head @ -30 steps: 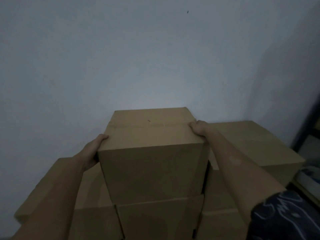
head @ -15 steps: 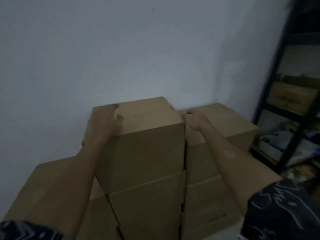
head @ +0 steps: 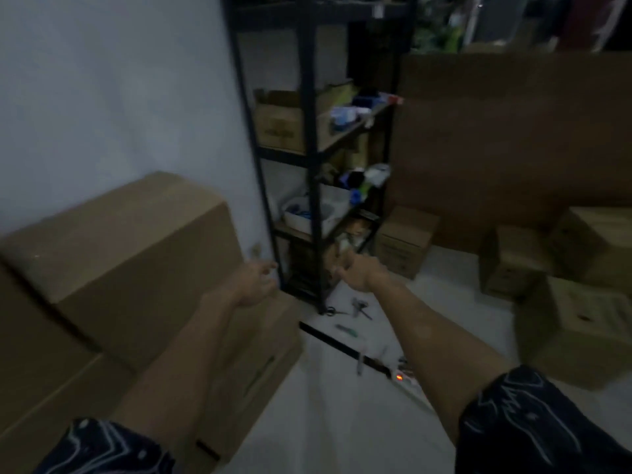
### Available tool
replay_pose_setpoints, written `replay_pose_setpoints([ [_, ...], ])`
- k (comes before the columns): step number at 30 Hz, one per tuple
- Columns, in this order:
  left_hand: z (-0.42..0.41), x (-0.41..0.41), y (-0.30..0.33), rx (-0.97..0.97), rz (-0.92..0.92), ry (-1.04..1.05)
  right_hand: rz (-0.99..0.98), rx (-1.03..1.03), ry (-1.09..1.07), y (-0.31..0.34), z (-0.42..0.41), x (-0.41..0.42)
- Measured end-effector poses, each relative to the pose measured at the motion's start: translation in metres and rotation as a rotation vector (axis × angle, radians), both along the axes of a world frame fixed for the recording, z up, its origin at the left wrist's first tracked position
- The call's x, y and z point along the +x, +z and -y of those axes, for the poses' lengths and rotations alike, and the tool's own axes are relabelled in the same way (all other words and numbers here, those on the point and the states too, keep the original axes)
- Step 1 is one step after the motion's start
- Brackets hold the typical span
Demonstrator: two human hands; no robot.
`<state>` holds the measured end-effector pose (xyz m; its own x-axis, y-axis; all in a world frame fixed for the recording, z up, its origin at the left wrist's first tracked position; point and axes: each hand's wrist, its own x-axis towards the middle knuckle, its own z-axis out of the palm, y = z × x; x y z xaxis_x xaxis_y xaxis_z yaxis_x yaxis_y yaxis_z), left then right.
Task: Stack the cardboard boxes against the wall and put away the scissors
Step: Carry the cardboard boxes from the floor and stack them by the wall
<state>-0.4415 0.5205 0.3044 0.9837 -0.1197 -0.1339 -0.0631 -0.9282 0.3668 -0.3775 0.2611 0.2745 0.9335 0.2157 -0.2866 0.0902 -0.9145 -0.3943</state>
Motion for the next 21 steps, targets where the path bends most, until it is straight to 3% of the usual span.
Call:
replay_pose_setpoints([
  [5,0.186,0.071,-0.069,-0.054,-0.181,-0.127,-0.115,-0.007,-0.23,-0.052,0.188,0.019],
  [9,0.306,0.109,-0.111,-0.102,-0.299,-0.184,-0.134,0.005,-0.421,-0.092,0.291,0.027],
  [21,0.577,0.265,-0.206,-0.063,-0.401,-0.423,-0.273,0.036,-0.808,-0.177,0.553,0.096],
])
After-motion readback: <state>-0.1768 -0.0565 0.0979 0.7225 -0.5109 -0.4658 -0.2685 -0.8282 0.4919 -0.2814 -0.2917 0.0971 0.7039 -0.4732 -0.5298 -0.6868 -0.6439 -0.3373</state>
